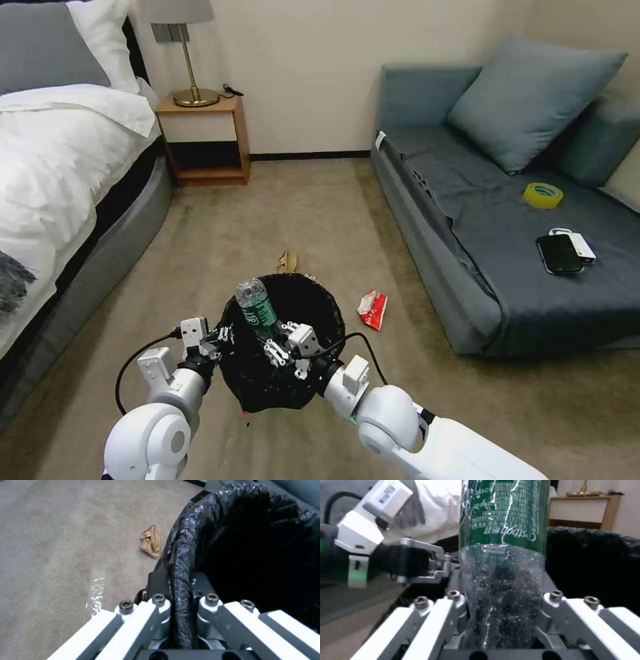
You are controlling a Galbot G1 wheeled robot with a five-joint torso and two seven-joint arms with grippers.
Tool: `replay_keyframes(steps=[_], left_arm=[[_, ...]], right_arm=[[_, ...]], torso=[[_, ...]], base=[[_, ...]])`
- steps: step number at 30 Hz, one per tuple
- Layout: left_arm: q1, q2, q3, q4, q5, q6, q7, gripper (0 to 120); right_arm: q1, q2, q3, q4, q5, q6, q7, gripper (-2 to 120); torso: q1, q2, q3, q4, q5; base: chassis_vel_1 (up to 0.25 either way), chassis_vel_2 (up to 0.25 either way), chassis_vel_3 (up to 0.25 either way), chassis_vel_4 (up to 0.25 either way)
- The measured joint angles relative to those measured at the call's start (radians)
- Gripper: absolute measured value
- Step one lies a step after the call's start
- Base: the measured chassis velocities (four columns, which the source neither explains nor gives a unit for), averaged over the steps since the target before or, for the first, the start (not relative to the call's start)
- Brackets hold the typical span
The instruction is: Pick up the trash bin, then pick up the garbage on the floor and place it into the trash bin.
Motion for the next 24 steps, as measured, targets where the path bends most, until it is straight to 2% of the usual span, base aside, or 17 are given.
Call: replay_keyframes(steps=[2,5,6,9,10,15,16,19,22,24], left_arm=[[0.001,0.000,-0.001,0.000,0.000,0.000,0.000,5],[0.001,-0.001,-0.002,0.000,0.001,0.000,0.000,5],[0.001,-0.001,-0.003,0.000,0.001,0.000,-0.001,5],[0.002,-0.001,-0.005,0.000,0.001,0.000,-0.001,5],[0.002,-0.001,-0.005,0.000,0.001,0.000,-0.001,5],[0.002,0.001,-0.014,-0.001,0.001,-0.001,-0.004,5],[0.002,0.001,-0.014,-0.001,0.001,-0.001,-0.004,5],[0.000,0.003,-0.021,-0.001,0.001,-0.003,-0.006,5],[0.000,0.003,-0.025,-0.001,0.008,-0.012,-0.008,5],[0.000,0.004,-0.037,0.001,0.031,-0.027,-0.009,5]], right_arm=[[-0.007,-0.006,0.007,0.006,-0.005,-0.001,-0.001,39],[-0.009,-0.012,0.009,0.010,-0.008,-0.002,-0.003,45],[-0.011,-0.015,0.012,0.013,-0.008,-0.002,-0.005,53],[-0.013,-0.021,0.018,0.021,-0.009,-0.002,-0.009,64],[-0.013,-0.021,0.018,0.021,-0.009,-0.002,-0.009,64],[-0.026,-0.030,0.041,0.042,-0.015,0.001,-0.026,88],[-0.026,-0.030,0.041,0.042,-0.015,0.001,-0.026,88],[-0.046,-0.030,0.067,0.047,-0.057,0.019,-0.030,99],[-0.066,-0.024,0.099,0.051,-0.100,0.033,-0.021,99],[-0.119,-0.008,0.180,0.061,-0.197,0.067,0.014,100]], torso=[[0.000,0.000,0.000,0.0000,0.0000],[0.000,0.000,0.000,0.0000,0.0000],[0.000,0.000,0.000,0.0000,0.0000],[0.000,0.000,0.000,0.0000,0.0000],[0.000,0.000,0.000,0.0000,0.0000],[0.000,0.000,0.000,0.0000,0.0000],[0.000,0.000,0.000,0.0000,0.0000],[0.000,0.000,0.000,0.0000,0.0000],[0.000,0.000,0.000,0.0000,-0.0001],[0.000,0.000,0.000,0.0002,-0.0001]], base=[[0.000,0.000,0.000,0.000],[0.000,0.000,0.000,0.000],[0.000,0.000,0.000,0.000],[0.000,0.000,0.000,0.000],[0.000,0.000,0.000,0.000],[0.000,0.000,0.000,0.000],[0.000,0.000,0.000,0.000],[0.000,0.000,0.000,0.000],[0.000,0.000,0.000,0.000],[0.000,0.000,0.000,0.000]])
